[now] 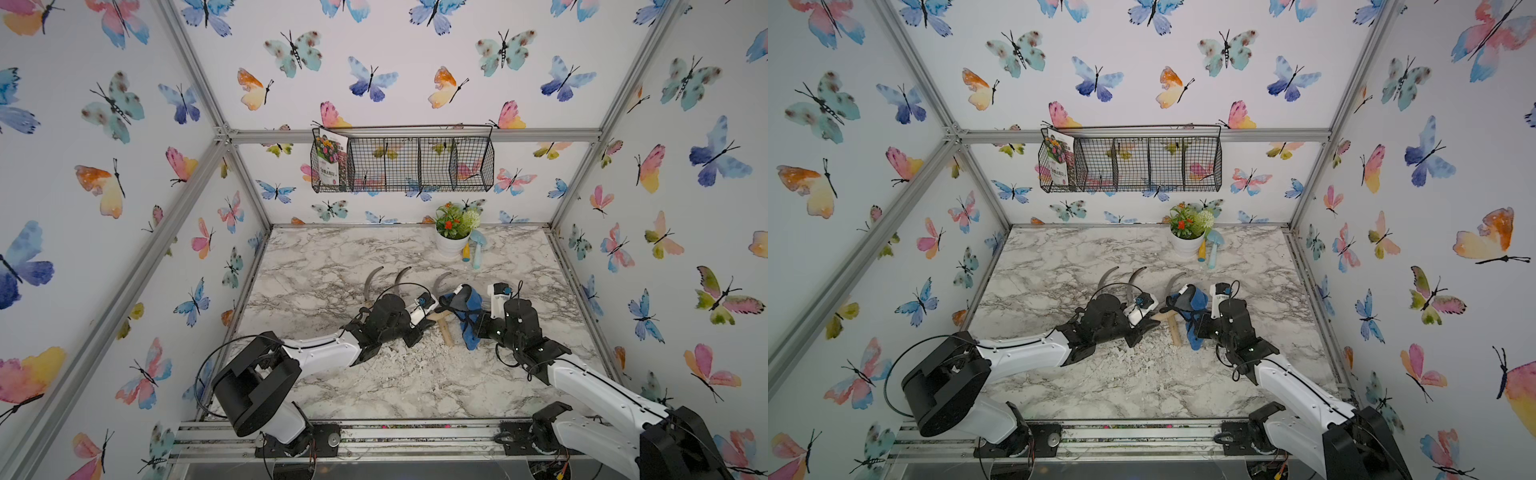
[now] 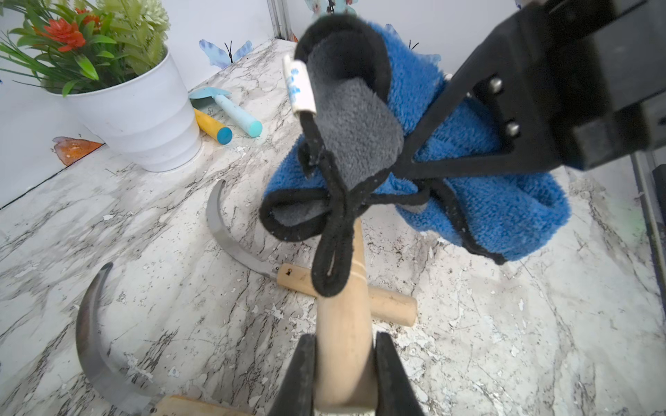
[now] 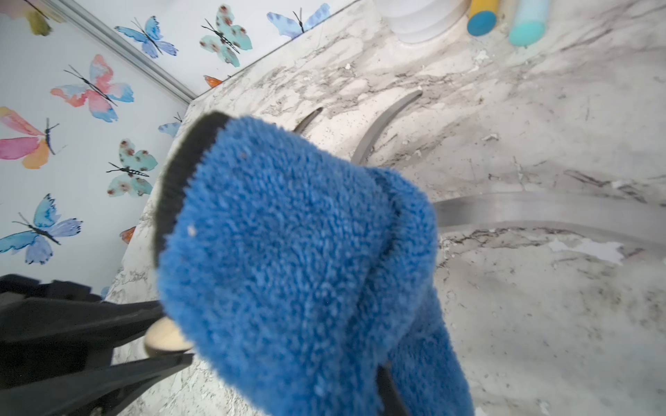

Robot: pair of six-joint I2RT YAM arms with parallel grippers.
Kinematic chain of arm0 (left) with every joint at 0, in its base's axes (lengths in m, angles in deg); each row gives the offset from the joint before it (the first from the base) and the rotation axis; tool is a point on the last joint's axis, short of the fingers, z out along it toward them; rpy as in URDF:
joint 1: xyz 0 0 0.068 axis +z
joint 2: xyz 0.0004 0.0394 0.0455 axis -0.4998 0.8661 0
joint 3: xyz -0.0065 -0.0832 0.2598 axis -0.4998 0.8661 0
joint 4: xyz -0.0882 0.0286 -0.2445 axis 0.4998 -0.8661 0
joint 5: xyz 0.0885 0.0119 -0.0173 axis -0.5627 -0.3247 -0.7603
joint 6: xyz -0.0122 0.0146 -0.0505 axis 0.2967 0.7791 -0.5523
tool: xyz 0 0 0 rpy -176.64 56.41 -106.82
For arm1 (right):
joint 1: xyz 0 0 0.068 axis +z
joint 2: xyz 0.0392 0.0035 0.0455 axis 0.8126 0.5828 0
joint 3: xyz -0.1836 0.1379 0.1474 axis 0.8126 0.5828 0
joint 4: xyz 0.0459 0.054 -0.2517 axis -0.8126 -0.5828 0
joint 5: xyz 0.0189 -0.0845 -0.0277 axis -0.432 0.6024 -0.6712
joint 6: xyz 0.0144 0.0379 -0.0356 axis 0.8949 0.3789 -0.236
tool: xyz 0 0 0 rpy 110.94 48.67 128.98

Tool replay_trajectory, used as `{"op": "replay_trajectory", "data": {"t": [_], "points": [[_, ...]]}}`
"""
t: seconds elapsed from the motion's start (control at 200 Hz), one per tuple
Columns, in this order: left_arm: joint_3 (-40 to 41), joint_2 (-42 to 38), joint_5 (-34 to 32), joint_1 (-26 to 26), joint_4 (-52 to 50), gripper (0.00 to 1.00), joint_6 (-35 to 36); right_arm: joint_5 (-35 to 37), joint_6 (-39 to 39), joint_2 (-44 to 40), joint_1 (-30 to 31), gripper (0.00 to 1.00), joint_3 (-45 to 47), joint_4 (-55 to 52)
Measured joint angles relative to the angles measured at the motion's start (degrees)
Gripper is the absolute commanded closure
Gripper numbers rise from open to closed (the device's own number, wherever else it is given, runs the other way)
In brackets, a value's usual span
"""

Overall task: Wipe small sickles with rags
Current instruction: Wipe the small sickle.

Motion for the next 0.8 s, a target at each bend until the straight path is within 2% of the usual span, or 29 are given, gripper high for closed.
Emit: {"op": "replay_trajectory", "data": {"t": [0.16, 0.38, 0.801], "points": [[-0.4, 1.0, 0.2, -0.9, -1.1, 1.0, 2.3, -3.1, -0.3, 1.4, 0.0, 0.98, -4.0, -0.3], [-0.6, 3.5, 0.2, -1.9, -1.2, 1.0, 3.0, -6.3, 0.4, 9.5, 2.9, 0.98, -4.3, 2.1], [-3.9, 5.0, -0.9, -1.9, -3.0, 1.0, 2.8, -14.4, 1.9, 7.8, 3.9, 0.98, -0.9, 9.9]]}}
